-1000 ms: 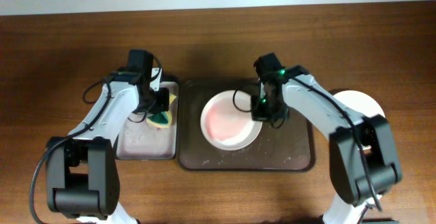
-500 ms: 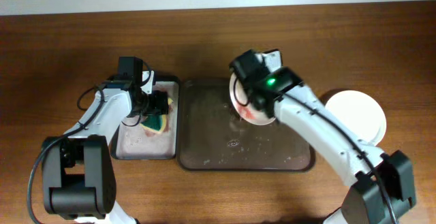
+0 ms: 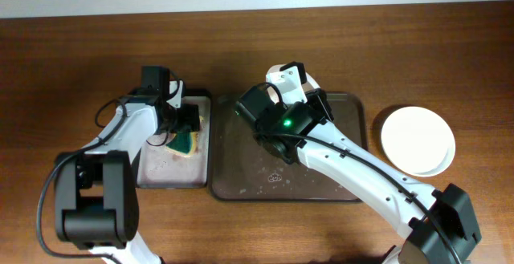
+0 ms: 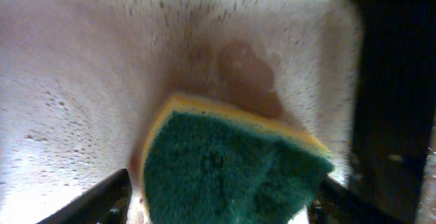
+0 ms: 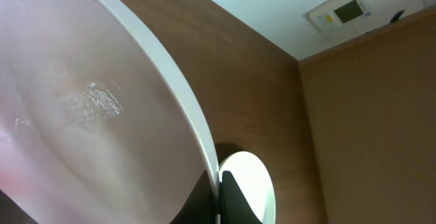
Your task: Clean dirty plates on tray and stack at the side
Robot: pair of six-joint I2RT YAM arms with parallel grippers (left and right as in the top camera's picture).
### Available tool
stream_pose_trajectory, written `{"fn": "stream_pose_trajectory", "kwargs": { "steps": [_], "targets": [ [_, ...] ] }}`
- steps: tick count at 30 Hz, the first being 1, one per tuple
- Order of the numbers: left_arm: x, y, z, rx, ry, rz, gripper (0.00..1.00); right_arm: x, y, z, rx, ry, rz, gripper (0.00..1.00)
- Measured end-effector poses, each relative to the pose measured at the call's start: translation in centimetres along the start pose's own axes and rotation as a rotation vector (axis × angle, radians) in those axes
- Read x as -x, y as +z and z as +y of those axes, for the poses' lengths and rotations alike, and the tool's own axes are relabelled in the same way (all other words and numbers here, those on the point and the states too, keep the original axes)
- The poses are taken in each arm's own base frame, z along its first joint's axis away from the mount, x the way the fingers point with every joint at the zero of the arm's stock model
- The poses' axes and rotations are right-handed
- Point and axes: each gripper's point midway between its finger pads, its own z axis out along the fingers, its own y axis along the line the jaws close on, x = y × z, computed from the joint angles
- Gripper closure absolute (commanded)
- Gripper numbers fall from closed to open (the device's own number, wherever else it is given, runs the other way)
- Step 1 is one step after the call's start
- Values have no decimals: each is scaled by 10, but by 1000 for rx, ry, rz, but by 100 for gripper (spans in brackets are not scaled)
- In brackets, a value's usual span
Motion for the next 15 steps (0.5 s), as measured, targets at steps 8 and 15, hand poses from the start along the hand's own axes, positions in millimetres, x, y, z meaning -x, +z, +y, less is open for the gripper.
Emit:
{"fn": "stream_pose_trajectory", "kwargs": {
  "steps": [8, 15],
  "targets": [
    [-1, 8, -1, -6, 12, 9, 100, 0, 0, 5, 26, 31, 4, 96],
    [4, 5, 3, 28, 17, -1, 22, -4, 8, 4, 47, 131, 40, 96]
  ]
}}
